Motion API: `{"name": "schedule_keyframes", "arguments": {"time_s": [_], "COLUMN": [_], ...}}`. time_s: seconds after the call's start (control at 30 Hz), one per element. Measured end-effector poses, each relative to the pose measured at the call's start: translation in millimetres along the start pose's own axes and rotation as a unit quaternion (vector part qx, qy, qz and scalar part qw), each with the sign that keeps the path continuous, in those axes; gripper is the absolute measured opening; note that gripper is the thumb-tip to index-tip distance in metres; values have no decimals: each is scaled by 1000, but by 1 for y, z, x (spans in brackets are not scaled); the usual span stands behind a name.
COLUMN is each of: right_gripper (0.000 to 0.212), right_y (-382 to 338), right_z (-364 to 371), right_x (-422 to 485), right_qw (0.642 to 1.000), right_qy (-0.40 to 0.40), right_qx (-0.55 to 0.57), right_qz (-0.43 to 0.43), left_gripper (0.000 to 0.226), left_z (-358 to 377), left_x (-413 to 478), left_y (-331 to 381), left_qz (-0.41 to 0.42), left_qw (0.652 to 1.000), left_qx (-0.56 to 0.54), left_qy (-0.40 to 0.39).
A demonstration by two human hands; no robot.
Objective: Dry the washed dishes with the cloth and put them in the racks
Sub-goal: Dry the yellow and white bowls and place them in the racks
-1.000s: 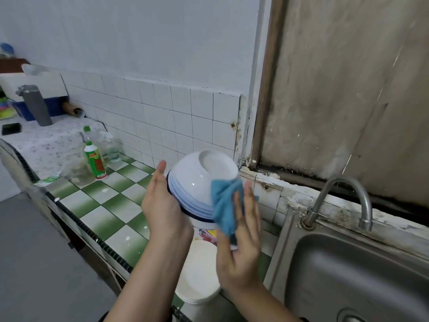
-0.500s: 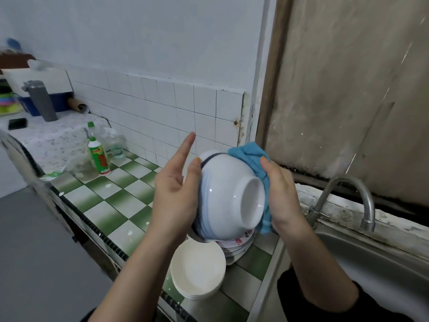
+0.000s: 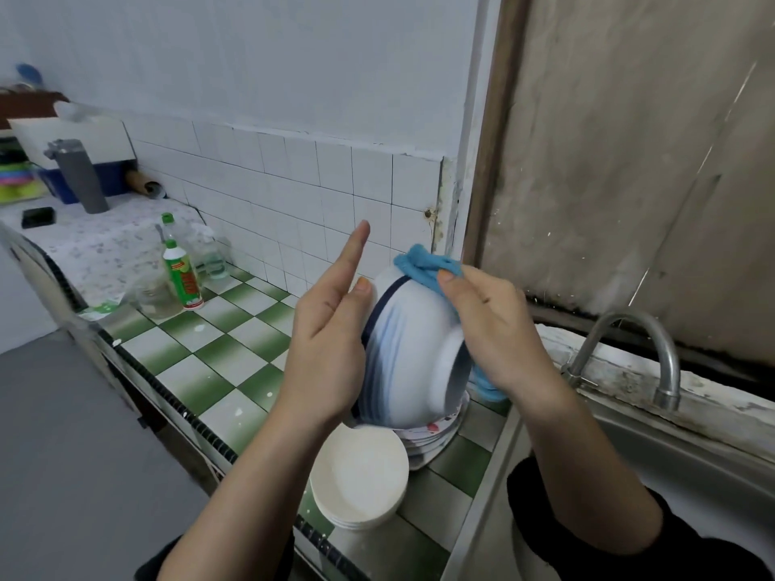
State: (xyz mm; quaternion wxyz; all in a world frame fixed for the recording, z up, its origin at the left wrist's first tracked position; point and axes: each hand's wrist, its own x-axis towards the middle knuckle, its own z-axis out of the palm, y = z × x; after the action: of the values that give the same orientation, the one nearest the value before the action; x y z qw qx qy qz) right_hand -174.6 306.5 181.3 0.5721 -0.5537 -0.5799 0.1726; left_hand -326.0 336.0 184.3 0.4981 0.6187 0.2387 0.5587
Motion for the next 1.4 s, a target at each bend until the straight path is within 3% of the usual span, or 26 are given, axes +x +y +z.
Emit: {"name": "schedule_keyframes", "arguments": {"time_s": [0.07,0.13,0.2,0.27,0.5,0.73,0.83,0.9,0.97,1.07,1.17,1.27,1.33,1.4], "right_gripper": [36,44,45,42,39,40,41,36,30,42,48,53,54,31], "right_y": [-8,-5,5,17,66,75,59,56,51,48,54,65,58,51], "right_z": [11,31,49,57,65,75,67,54,42,47,66,80,82,76], "right_x": [-11,-25,-37,-42,-44,-48,-36,-26,-20,-22,-34,-42,-46,-41], "right_qw": [993,964,931,917,874,931,942,949,964,981,978,974,962,924], "right_qy": [-32,-42,-20,1,136,254,300,273,228,169,195,201,221,268], "right_qx": [-61,-176,-258,-276,-240,24,132,151,125,87,64,65,158,249], "right_qz": [-101,-197,-258,-288,-400,-262,-62,40,53,29,-27,-83,-26,115], "left_gripper": [43,28,26,27,33,39,42,42,43,45,39,34,33,35], "left_z": [5,7,5,2,5,10,8,9,11,13,9,9,10,7], "left_x": [-1,-1,1,1,3,8,8,6,2,4,15,20,19,18], "left_y": [-3,-12,-18,-21,-28,-33,-38,-41,-46,-51,-48,-42,-40,-41], "left_qz": [-10,-27,-78,-97,-81,-76,-68,-49,-33,-60,-84,-65,-59,-66], "left_qw": [1000,996,985,974,968,965,969,976,980,963,941,934,936,945], "left_qx": [-1,-1,-79,-123,-107,-96,-86,-58,-30,-47,-95,-138,-171,-194], "left_qy": [21,82,135,166,210,233,221,206,194,257,315,322,302,255]}}
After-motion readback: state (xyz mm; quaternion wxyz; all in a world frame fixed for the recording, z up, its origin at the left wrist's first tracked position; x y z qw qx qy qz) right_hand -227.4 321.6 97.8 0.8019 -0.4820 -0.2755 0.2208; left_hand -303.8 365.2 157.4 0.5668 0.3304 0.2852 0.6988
